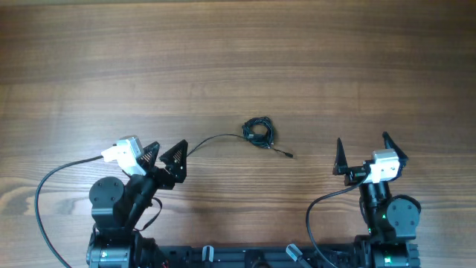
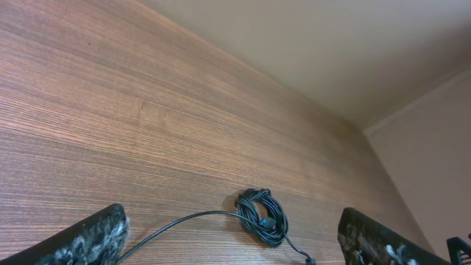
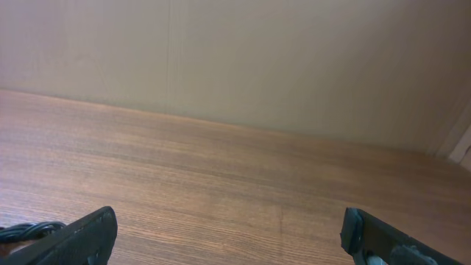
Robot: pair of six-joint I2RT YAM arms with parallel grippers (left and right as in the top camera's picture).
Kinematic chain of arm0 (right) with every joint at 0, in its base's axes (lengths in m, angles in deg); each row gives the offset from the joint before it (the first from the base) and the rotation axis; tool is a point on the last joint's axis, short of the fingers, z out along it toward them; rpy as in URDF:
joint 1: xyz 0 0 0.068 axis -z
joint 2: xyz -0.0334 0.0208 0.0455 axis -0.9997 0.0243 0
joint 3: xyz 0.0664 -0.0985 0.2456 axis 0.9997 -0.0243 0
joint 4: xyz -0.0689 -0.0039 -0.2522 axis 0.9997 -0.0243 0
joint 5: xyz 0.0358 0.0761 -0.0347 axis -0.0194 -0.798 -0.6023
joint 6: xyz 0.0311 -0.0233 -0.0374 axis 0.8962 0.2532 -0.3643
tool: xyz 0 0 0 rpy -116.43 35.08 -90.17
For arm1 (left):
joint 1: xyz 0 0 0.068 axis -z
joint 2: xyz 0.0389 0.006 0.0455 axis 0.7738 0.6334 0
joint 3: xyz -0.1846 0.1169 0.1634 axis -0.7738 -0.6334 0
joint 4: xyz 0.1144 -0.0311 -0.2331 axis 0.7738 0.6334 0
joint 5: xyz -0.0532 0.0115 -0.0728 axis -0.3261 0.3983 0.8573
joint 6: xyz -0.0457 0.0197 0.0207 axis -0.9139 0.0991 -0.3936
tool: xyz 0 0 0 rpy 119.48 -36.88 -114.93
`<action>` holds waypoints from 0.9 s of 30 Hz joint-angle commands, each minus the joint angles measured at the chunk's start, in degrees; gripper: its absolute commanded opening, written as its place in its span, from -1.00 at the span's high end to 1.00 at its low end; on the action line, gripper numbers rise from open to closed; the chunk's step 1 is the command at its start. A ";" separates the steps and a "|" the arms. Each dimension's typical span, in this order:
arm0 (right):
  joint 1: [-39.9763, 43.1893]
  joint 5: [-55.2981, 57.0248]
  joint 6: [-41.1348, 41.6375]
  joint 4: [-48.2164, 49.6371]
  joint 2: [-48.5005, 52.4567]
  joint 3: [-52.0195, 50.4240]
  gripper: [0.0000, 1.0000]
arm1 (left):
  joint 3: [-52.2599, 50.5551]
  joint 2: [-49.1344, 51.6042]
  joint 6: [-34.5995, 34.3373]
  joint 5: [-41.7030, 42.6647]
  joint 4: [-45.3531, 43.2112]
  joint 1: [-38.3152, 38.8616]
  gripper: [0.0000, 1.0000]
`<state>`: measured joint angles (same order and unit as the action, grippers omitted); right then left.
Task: Untangle cables
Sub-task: 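Move the left gripper forward toward the coiled black cable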
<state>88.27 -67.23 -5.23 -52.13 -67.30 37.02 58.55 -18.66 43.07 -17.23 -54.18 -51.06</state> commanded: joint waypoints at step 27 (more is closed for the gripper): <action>-0.39 1.03 -0.50 0.20 -0.15 -0.15 -1.00 | 22.84 30.77 -0.13 -2.51 0.90 6.01 -0.70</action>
<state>88.24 -67.23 -5.23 -52.11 -67.30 37.02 78.68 9.47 43.04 -17.73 -53.16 -47.21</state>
